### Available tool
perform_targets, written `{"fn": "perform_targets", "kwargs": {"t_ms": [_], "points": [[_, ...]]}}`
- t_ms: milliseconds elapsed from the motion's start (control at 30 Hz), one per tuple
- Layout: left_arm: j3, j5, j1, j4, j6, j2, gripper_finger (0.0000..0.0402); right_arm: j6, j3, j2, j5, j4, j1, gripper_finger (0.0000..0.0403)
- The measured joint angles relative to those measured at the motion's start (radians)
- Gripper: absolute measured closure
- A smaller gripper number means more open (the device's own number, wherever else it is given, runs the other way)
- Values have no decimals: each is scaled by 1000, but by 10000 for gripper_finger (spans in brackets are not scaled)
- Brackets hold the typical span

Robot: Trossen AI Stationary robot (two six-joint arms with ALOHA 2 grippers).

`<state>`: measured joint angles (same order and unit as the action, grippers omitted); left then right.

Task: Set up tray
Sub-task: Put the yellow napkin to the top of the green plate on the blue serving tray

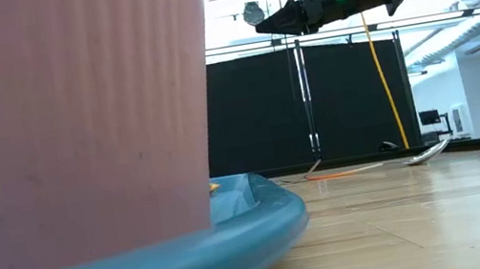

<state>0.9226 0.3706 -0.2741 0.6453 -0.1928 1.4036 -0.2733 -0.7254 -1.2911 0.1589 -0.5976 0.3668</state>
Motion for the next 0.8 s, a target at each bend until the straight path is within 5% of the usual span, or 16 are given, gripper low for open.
{"fn": "perform_targets", "kwargs": {"t_ms": [100, 367, 800], "points": [[0, -43, 0, 26, 35, 0, 264, 0, 0, 0, 0, 1, 0, 383], [0, -360, -7, 233, 59, 0, 296, 0, 0, 0, 0, 4, 0, 383], [-69, -457, 9, 401, 246, 1, 307, 0, 0, 0, 0, 17, 0, 383]]}}
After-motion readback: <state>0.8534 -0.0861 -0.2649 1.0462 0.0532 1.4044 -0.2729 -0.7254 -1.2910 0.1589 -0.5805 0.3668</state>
